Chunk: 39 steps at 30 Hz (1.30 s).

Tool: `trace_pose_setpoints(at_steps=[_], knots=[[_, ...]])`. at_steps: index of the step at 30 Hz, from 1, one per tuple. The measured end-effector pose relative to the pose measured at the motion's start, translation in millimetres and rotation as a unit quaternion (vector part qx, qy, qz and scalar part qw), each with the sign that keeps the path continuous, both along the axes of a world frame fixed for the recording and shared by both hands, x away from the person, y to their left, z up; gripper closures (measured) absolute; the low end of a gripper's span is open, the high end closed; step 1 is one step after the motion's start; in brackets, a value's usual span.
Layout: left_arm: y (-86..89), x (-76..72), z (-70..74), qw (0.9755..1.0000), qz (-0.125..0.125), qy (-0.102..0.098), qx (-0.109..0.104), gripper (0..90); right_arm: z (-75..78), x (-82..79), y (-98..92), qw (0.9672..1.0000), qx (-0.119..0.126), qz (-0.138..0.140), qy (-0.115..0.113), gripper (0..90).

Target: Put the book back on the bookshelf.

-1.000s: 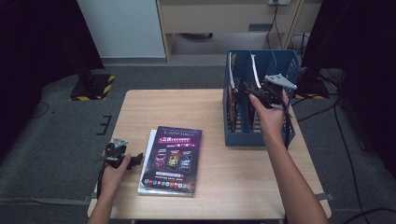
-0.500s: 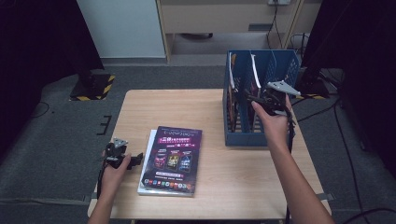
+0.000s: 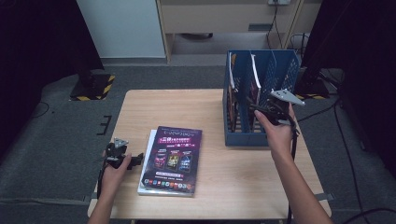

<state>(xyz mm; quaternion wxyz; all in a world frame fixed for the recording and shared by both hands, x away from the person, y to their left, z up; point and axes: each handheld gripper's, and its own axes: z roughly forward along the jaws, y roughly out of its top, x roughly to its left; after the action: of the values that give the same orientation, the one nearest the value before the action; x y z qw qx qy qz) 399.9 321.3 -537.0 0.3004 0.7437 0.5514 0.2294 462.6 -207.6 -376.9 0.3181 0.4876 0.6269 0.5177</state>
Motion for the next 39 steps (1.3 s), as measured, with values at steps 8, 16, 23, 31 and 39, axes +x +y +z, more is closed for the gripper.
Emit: trace_pose_setpoints(at_steps=[8, 16, 23, 31, 39], knots=[[-0.2, 0.1, 0.0, 1.0, 0.0, 0.0, 0.0, 0.1, -10.9, -14.4, 0.8, 0.9999, 0.004, 0.011, 0.001, 9.9], [-0.2, 0.2, 0.0, 1.0, -0.001, 0.001, 0.001, 0.0, -20.2, -28.5, 5.0, 0.9998, -0.008, 0.018, -0.007, 9.1], [-0.3, 0.4, 0.0, 1.0, -0.001, 0.001, 0.0, 0.0, -27.4, -37.9, 7.7, 0.9995, -0.013, 0.028, -0.008, 8.4], [-0.3, 0.4, 0.0, 1.0, -0.001, 0.001, 0.001, 0.0, -37.4, -49.8, 15.5, 0.9989, -0.02, 0.042, -0.006, 7.6], [-0.8, 0.2, 0.0, 1.0, -0.006, 0.001, 0.0, 0.0, -51.4, -56.9, 29.3, 0.9979, -0.014, 0.063, 0.004, 7.4]])
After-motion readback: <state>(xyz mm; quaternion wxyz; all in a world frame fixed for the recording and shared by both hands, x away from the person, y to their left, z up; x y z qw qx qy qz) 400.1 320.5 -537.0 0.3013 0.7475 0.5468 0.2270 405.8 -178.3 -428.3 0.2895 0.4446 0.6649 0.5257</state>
